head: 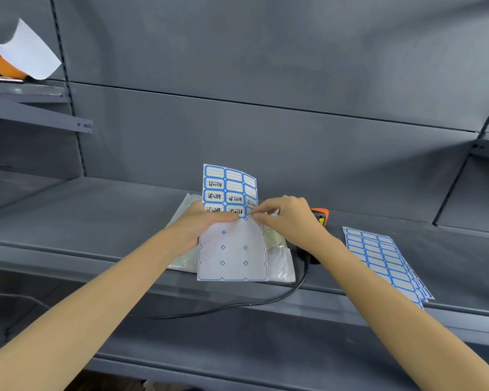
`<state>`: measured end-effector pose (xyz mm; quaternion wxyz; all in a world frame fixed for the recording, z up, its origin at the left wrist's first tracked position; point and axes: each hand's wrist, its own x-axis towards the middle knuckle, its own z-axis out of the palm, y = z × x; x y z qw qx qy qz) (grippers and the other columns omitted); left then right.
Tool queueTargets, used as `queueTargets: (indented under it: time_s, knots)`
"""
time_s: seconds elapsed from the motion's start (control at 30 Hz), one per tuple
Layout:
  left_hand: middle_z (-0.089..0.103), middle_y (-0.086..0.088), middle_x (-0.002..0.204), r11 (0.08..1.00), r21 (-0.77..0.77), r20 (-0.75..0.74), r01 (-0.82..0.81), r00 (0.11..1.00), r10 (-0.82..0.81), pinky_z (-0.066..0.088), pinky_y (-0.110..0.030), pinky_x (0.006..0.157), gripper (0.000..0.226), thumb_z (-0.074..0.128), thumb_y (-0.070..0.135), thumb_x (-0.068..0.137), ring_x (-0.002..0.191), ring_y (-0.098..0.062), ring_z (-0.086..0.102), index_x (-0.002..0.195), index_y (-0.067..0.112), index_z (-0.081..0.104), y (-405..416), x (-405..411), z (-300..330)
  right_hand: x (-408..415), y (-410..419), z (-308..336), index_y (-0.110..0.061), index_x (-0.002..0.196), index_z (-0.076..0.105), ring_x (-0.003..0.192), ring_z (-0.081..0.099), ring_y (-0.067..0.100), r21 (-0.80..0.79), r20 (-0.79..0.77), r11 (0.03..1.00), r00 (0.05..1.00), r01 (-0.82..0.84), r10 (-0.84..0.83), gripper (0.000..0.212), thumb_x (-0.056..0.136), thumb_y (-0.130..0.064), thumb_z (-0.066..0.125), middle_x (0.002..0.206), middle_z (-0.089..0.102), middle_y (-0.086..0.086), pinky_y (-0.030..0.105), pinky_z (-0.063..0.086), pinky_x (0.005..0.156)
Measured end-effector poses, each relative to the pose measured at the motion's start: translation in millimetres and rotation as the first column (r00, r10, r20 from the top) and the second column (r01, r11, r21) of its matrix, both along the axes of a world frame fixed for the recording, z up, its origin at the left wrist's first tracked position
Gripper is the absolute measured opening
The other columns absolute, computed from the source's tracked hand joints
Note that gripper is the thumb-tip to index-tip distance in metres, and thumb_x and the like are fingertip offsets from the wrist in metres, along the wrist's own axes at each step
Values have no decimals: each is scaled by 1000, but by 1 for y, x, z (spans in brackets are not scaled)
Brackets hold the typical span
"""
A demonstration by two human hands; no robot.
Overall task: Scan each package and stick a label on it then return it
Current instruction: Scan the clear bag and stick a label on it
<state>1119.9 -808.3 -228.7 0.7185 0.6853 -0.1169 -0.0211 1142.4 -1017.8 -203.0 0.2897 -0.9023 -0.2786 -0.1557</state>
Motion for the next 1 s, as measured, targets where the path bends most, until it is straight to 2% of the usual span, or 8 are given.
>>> queueTargets:
  time_s: [0.13, 0.33, 0.53, 0.6, 0.73, 0.8, 0.87, 1.0]
  knots:
    - [73, 2, 109, 999, -21, -6, -41, 999, 41, 54, -33, 82, 31, 73, 7, 80, 100, -18, 69, 105, 26, 70, -2, -1, 0, -4, 2, 0, -21, 93, 75, 73, 54, -19, 93, -37, 995, 999, -16, 19, 13, 89, -30, 66, 83, 67, -18, 0, 38, 65]
    - [73, 3, 108, 991, -67, -38, -112, 993, 109, 54, -30, 79, 37, 70, 3, 82, 99, -16, 70, 114, 21, 66, -1, -4, -3, -6, 5, -2, -22, 88, 75, 78, 62, 6, 488, -291, 871, 951, 59, 99, 6, 87, -22, 69, 85, 73, -8, 20, 48, 73]
    - [72, 1, 112, 990, -93, -70, -102, 993, 96, 53, -34, 82, 38, 65, 2, 86, 102, -19, 68, 120, 19, 64, 2, -7, -6, -6, 9, -10, -19, 89, 75, 76, 64, 1, 560, -367, 825, 916, 78, 163, 6, 87, -19, 69, 83, 73, -11, 15, 48, 70]
    - [72, 1, 110, 988, -117, -82, -101, 992, 92, 54, -31, 77, 37, 63, 1, 86, 100, -19, 69, 119, 18, 64, 2, -8, -6, -8, 11, -13, -23, 89, 75, 79, 66, -4, 501, -289, 864, 950, 47, 116, 6, 86, -22, 70, 86, 74, -14, 14, 49, 74]
    - [71, -2, 115, 979, -171, -93, -109, 991, 94, 53, -33, 81, 37, 62, 4, 88, 104, -21, 67, 122, 16, 63, -2, -8, -5, -16, 16, -20, -20, 95, 76, 85, 57, -1, 216, 82, 976, 997, -18, 0, 12, 89, -24, 67, 97, 72, -11, 16, 44, 81]
    - [71, -4, 113, 965, -230, -116, -127, 988, 102, 56, -32, 75, 33, 64, 10, 89, 100, -22, 69, 121, 17, 64, -4, -9, -6, -19, 18, -20, -14, 98, 74, 91, 61, 17, 55, 282, 998, 959, -23, 7, 15, 92, -21, 64, 98, 72, -2, 33, 48, 83]
    - [72, -4, 111, 951, -275, -134, -142, 985, 108, 57, -33, 73, 30, 67, 16, 87, 98, -23, 70, 117, 20, 66, -6, -9, -8, -22, 20, -19, -5, 92, 74, 80, 63, 30, -53, 497, 998, 865, -43, 64, 11, 89, -12, 66, 89, 73, 7, 42, 52, 72]
    - [72, -3, 110, 931, -269, -163, -247, 964, 209, 54, -41, 87, 32, 76, 24, 79, 99, -24, 70, 110, 24, 69, -9, -7, -13, -22, 20, -18, -2, 83, 71, 69, 62, 31, -207, 645, 978, 748, -22, 154, 3, 84, -5, 70, 81, 71, 8, 34, 49, 60]
